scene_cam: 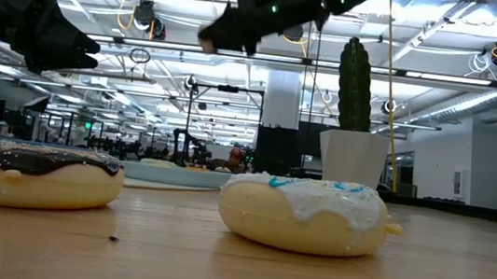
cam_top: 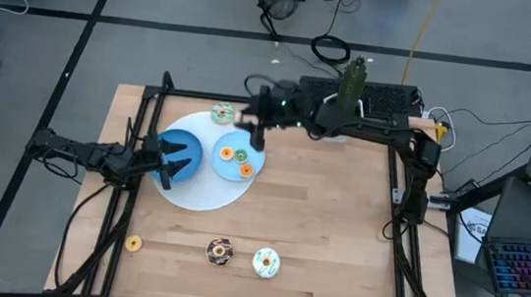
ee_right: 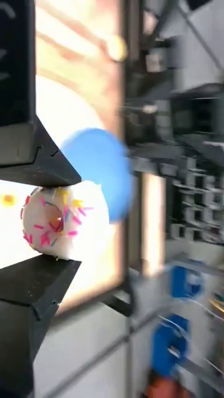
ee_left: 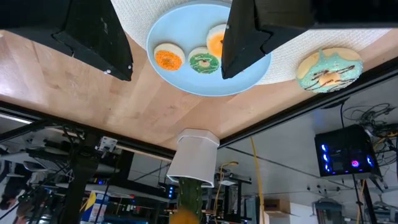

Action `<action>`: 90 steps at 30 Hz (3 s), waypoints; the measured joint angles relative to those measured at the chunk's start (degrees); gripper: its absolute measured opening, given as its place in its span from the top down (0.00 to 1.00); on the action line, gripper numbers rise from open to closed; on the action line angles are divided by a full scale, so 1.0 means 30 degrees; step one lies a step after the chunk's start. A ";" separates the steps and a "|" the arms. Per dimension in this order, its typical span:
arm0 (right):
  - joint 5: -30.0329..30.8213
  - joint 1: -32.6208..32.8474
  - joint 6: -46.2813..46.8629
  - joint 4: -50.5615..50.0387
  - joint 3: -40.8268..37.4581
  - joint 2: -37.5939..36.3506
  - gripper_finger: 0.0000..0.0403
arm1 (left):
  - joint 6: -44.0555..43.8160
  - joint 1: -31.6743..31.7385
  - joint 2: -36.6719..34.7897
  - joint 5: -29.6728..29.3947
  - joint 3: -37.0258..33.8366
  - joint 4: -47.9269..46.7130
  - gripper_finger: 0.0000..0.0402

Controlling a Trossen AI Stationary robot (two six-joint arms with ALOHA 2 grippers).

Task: Pick & Place donuts
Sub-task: Put the small white donut on the blue plate, then put the small yellow donut on the blue plate

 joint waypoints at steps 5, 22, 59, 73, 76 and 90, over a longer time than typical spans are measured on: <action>0.0020 0.0094 0.0152 0.0902 -0.2778 0.0068 0.61 | 0.0000 -0.0006 0.0001 -0.0005 0.0000 0.0000 0.39; 0.0020 0.0215 0.3149 0.8232 -1.0195 0.0242 0.61 | 0.0000 -0.0006 0.0007 -0.0007 0.0000 0.0000 0.39; 0.2548 0.0579 0.1254 -0.0305 -0.4918 0.3472 0.61 | 0.0000 -0.0006 0.0000 -0.0014 0.0000 0.0002 0.39; 0.2548 0.0579 0.1597 -0.0210 -0.4925 0.3472 0.42 | 0.0000 -0.0006 0.0006 -0.0014 0.0000 0.0000 0.39; 0.2548 0.0579 0.1622 -0.0218 -0.4925 0.3472 0.34 | 0.0000 -0.0002 0.0002 -0.0014 0.0000 0.0000 0.39; 0.2567 0.0586 0.1636 -0.1429 -0.4947 0.0968 0.29 | 0.0000 0.0000 0.0005 -0.0009 0.0000 0.0020 0.39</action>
